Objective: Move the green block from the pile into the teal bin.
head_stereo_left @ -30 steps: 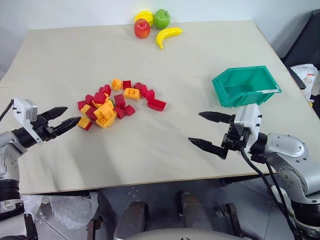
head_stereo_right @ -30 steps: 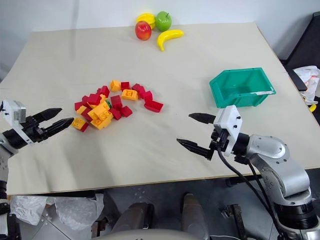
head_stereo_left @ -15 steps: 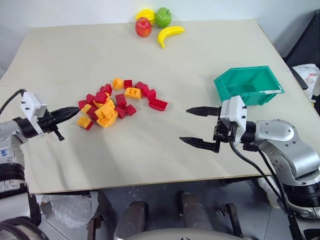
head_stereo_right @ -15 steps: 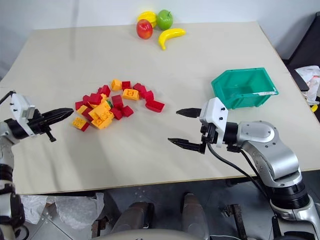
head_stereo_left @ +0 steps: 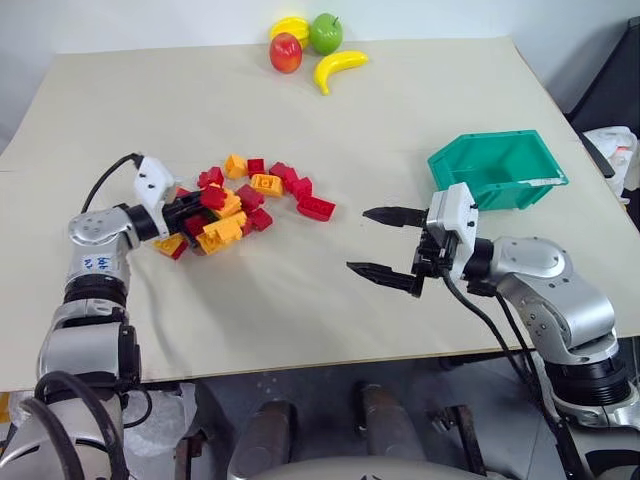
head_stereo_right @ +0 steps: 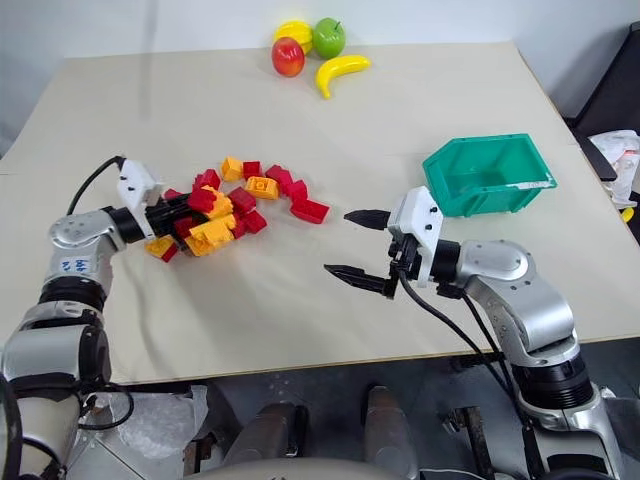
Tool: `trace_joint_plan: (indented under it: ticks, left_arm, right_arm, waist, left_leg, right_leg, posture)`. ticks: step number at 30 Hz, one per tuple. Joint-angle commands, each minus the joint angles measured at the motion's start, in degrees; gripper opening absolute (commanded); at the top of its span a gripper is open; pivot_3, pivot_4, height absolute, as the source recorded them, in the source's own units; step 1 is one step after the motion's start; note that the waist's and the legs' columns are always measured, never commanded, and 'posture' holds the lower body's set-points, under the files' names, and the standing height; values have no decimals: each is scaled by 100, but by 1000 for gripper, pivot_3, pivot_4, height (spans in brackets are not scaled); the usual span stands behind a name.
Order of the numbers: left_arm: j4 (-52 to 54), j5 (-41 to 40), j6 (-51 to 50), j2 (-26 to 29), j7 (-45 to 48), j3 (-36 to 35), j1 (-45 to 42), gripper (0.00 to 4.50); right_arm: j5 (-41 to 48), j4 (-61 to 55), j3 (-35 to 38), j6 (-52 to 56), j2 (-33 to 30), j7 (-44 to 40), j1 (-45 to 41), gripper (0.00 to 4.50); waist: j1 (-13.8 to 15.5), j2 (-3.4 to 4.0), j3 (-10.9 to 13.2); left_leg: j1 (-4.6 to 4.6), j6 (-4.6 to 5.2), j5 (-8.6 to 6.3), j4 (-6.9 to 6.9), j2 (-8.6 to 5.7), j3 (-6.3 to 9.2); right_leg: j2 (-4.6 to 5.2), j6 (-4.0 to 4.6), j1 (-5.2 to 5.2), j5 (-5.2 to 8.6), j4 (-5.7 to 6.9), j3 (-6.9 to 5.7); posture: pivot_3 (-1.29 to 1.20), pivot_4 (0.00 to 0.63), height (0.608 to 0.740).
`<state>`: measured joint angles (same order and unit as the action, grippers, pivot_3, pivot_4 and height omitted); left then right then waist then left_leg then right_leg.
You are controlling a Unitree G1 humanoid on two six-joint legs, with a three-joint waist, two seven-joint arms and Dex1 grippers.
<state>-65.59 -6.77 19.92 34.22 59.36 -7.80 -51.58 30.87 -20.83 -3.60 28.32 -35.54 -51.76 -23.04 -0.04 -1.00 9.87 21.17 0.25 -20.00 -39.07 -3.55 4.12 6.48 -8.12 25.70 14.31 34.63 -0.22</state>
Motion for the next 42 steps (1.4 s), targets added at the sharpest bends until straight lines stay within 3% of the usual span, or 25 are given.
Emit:
trace_joint_plan:
  ticks: [1,6,14,19,23,27,32,38,42]
  left_arm:
    - [-9,15,29,-124,430,104,-63,26]
    - [598,-173,-246,-407,1296,225,144,26]
    - [1796,-574,-968,-267,1640,156,676,26]
    - [2793,-1092,-2087,293,591,-662,948,26]
    - [3664,-1078,-3212,784,-93,-874,1522,26]
    - [5144,-1610,-4616,1036,-647,-1414,2434,1187]
    - [6191,-1732,-5115,1104,-1330,-1998,3336,2650]
    - [6864,-1979,-5487,1100,-1450,-1950,3610,4432]
    - [6980,-1905,-5447,1187,-1278,-1469,3415,4470]
  right_arm:
    - [33,-27,150,-31,-73,-70,-41,4500]
    - [31,-28,204,-14,-77,-44,-46,4500]
    - [3,54,171,-91,-1,-50,-99,4500]
    - [12,207,192,-172,44,-127,-199,4500]
    - [-24,341,157,-274,57,-206,-237,4500]
    - [-45,471,123,-324,91,-274,-305,4500]
    - [-45,631,89,-338,99,-416,-398,4500]
    - [-85,830,43,-353,145,-524,-580,4500]
    - [-110,889,1,-345,181,-544,-657,4500]
  waist:
    - [0,0,0]
    - [17,2,-1]
    - [4,3,0]
    - [-32,5,4]
    - [-33,23,11]
    - [-19,32,16]
    - [9,31,17]
    - [4,33,18]
    - [1,33,18]
  left_leg:
    - [0,0,0,-2,0,0]
    - [0,1,0,-6,-1,0]
    - [-3,4,-1,-8,18,1]
    - [0,3,-1,-9,28,3]
    - [-2,0,-3,-4,30,2]
    - [-2,8,-8,-5,24,0]
    - [1,5,-8,-5,27,6]
    - [-3,3,-9,-5,27,4]
    - [-4,-1,-11,-4,30,4]
  right_leg:
    - [1,-1,-1,0,1,0]
    - [3,-1,-2,-1,8,0]
    - [7,-3,-3,-2,10,2]
    - [0,-3,1,-1,11,6]
    - [1,-2,5,-1,10,9]
    - [6,-2,4,-1,11,20]
    - [5,-2,3,-1,3,17]
    - [6,-2,0,-1,2,19]
    - [4,-1,0,-1,1,18]
  posture:
    - [0,150,740]
    - [0,150,740]
    - [0,150,740]
    - [0,150,740]
    - [0,150,740]
    - [0,150,740]
    - [0,150,740]
    - [0,150,740]
    - [0,150,740]
